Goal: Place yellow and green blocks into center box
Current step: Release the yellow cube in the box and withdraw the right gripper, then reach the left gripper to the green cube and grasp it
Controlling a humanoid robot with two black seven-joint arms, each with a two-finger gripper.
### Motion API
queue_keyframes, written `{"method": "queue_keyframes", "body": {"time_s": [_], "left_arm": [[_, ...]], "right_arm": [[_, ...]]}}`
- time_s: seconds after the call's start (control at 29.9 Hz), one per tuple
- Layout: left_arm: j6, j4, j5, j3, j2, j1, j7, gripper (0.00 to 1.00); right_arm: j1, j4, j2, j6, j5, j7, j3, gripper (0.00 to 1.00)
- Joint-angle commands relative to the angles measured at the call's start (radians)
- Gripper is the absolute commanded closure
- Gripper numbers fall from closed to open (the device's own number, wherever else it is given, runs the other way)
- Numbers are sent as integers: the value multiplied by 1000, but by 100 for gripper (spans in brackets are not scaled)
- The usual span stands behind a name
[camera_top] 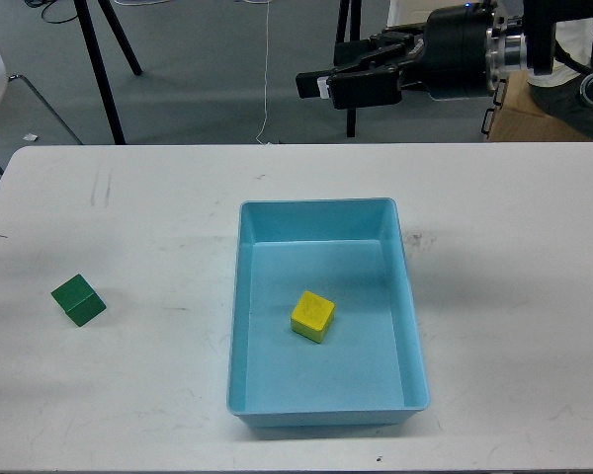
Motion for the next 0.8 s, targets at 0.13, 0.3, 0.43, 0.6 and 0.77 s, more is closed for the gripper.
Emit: {"method": "queue_keyframes", "body": {"time_s": [0.13, 0.3, 0.43, 0.6, 0.77], "left_arm": [[0, 158, 446, -3, 5, -71, -4, 0], [-18, 187, 722, 0, 26, -80, -223, 0], [-98, 185, 1087, 6, 69, -80, -223, 0], [-179, 167, 1526, 7, 140, -86, -223, 1], [-179, 72, 1826, 10, 148, -103, -223, 2]], "right_arm": [[-114, 10, -6, -29, 5, 0, 117, 3], [-267, 27, -17, -147, 161, 0, 283, 4], [-344, 30, -50, -229, 389, 0, 348, 4], [-393, 106, -161, -265, 699, 0, 356, 4], [-499, 234, -293, -270, 818, 0, 357, 3]]}}
